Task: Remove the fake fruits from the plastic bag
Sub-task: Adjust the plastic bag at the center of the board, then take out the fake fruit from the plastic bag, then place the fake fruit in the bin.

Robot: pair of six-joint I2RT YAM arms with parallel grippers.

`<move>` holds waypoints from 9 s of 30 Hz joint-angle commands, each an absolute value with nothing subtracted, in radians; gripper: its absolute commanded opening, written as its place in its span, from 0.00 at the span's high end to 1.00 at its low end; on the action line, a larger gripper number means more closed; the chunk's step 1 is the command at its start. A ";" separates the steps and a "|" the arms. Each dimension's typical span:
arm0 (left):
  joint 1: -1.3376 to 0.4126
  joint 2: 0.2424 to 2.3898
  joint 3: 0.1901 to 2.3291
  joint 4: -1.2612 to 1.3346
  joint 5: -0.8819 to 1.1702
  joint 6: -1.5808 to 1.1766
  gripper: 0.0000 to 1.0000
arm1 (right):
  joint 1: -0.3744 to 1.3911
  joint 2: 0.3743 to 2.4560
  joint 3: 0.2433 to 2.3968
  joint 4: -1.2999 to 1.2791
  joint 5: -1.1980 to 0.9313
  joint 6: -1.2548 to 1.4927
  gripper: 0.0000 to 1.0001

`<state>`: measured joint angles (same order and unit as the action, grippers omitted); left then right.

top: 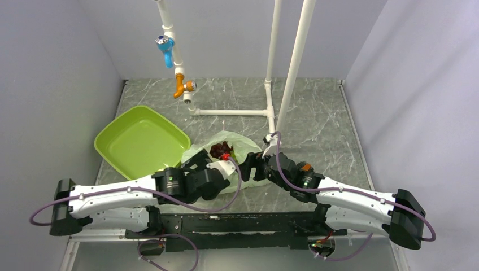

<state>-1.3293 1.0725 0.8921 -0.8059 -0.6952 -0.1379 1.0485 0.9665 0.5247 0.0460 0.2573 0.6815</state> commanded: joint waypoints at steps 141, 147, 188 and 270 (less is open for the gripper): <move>-1.023 1.096 0.583 -0.353 -0.162 -0.705 0.44 | 1.263 1.193 0.251 0.437 0.396 0.582 0.71; -1.037 0.997 0.471 -0.262 -0.022 -0.743 0.53 | 1.265 0.917 0.210 0.264 0.406 0.657 0.67; -0.999 1.069 0.521 -0.209 -0.034 -0.757 0.14 | 1.344 1.217 0.264 0.435 0.272 0.674 0.37; -0.158 0.830 0.836 -0.672 -0.467 -0.208 0.88 | 1.097 1.221 0.482 0.182 0.253 0.688 0.21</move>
<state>-0.2428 0.7727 0.8745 -0.7483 -0.5133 -0.2295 1.1000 1.2415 0.4549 0.1688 0.2565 0.6918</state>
